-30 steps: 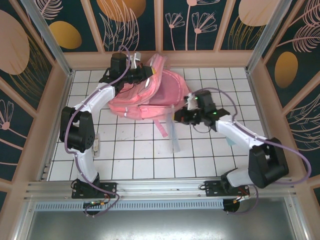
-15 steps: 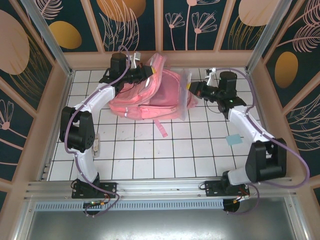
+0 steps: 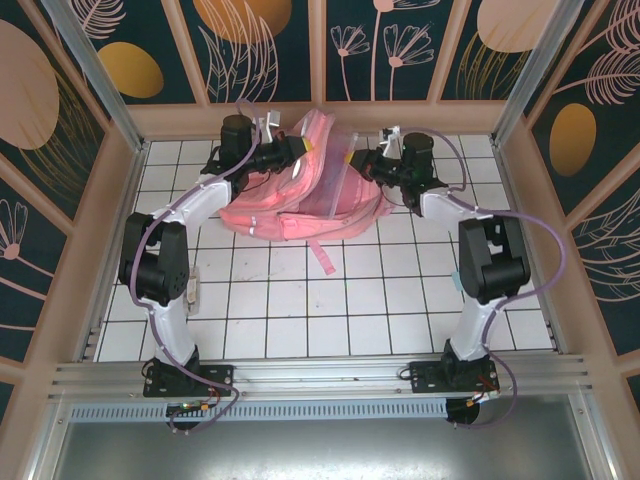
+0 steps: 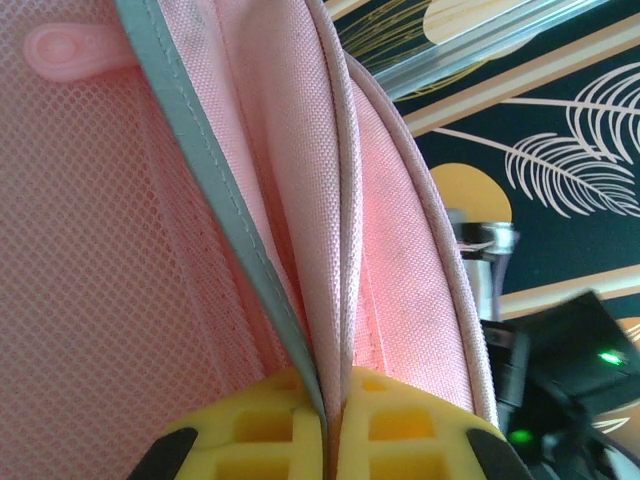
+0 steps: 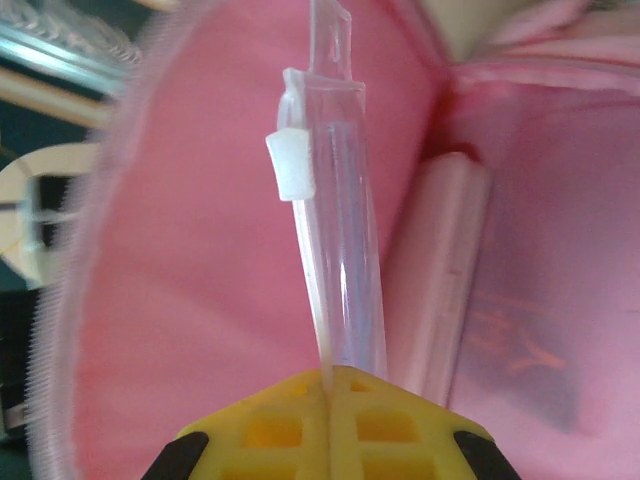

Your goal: Pack the student bag

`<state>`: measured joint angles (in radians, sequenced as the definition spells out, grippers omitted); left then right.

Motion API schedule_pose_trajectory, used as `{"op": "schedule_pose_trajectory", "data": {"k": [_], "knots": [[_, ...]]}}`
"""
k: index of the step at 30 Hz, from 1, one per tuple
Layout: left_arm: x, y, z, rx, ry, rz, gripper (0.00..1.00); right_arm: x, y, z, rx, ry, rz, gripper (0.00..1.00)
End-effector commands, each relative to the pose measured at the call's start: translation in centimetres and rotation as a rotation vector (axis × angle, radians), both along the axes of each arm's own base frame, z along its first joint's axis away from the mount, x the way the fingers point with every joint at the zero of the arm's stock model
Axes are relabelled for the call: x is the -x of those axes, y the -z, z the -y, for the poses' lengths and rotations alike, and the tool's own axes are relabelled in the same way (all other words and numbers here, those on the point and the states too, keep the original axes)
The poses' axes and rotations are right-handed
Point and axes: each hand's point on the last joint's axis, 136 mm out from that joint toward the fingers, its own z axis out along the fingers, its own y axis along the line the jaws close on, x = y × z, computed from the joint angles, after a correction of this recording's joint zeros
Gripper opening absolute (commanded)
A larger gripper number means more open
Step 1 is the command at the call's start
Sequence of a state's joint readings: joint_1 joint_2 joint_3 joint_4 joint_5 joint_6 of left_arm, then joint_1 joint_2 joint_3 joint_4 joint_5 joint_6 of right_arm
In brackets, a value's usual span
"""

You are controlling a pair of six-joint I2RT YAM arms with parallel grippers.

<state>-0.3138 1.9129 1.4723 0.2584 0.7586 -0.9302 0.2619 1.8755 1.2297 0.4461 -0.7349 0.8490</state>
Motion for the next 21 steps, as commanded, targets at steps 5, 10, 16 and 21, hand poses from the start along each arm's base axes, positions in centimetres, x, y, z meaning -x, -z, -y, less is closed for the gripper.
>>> {"op": "schedule_pose_trajectory", "data": {"k": [5, 10, 16, 21], "knots": [[2.5, -10.7, -0.1, 0.116, 0.061, 0.298, 0.0, -3.1, 9.0, 2.1, 0.221, 0.132, -0.229, 0.0], [2.9, -11.5, -0.1, 0.124, 0.074, 0.309, 0.0, -3.4, 10.7, -1.6, 0.359, 0.052, -0.224, 0.0], [3.5, -11.4, 0.3, 0.14, 0.111, 0.289, 0.0, -4.8, 10.2, -7.1, 0.458, -0.044, -0.148, 0.0], [3.6, -11.0, 0.3, 0.122, 0.119, 0.284, 0.0, -5.4, 8.4, -10.4, 0.412, -0.12, -0.058, 0.0]]}}
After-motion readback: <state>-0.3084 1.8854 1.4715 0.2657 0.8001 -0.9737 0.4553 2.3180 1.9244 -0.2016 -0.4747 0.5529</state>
